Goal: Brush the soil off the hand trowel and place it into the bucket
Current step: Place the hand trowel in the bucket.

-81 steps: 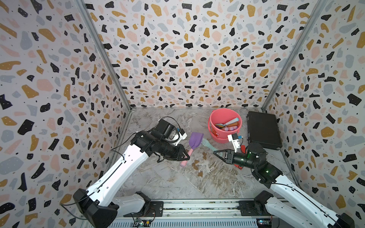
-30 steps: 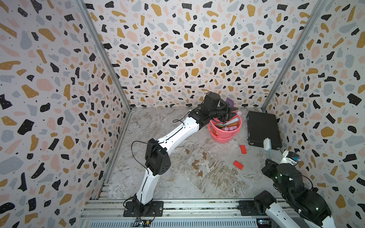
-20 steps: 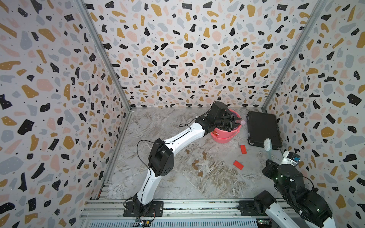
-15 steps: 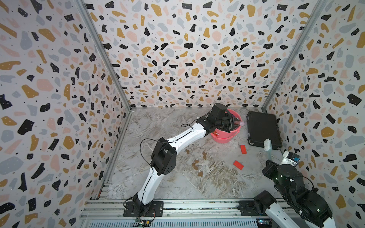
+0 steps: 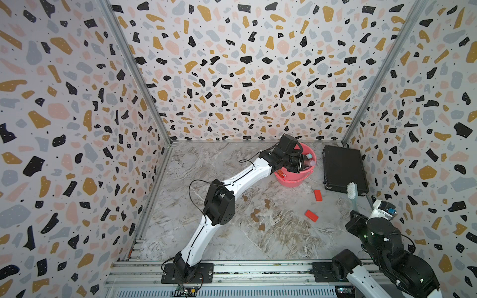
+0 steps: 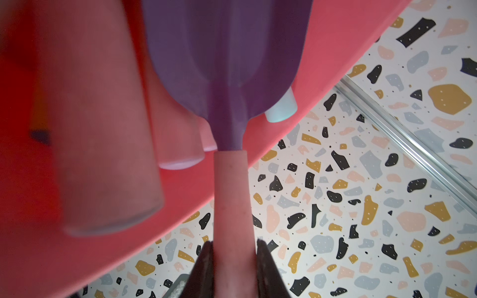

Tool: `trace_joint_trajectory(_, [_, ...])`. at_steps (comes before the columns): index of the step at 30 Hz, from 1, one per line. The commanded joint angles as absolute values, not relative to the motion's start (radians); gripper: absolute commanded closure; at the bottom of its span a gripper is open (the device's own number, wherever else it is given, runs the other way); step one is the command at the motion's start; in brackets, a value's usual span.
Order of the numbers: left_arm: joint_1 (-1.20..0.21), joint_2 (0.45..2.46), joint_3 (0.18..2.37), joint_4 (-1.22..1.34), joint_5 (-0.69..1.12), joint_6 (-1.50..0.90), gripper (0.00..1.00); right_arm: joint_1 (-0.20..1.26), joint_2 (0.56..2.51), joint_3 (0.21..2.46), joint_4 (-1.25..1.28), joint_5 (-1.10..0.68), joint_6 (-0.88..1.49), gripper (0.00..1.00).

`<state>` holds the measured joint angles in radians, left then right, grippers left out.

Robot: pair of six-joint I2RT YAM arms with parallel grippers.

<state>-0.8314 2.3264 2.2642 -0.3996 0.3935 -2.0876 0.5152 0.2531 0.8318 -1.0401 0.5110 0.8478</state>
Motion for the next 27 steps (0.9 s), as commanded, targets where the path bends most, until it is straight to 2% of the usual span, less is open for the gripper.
trace_joint_trajectory(1, [-0.827,2.310,2.258,-0.433,0.348,-2.179,1.00,0.513,0.239,0.864,-1.061,0.528,0.843,1.00])
trace_joint_trajectory(8, [-0.825,2.393,2.356,-0.478,0.367,-2.201,0.99,0.513,0.228,0.874,-1.073,0.527,0.846,1.00])
trace_joint_trajectory(12, [-0.825,2.423,2.419,-0.539,0.328,-2.173,0.84,0.513,0.223,0.887,-1.083,0.532,0.841,1.00])
trace_joint_trajectory(27, [-0.824,2.421,2.449,-0.552,0.293,-2.149,0.52,0.513,0.214,0.914,-1.101,0.545,0.831,1.00])
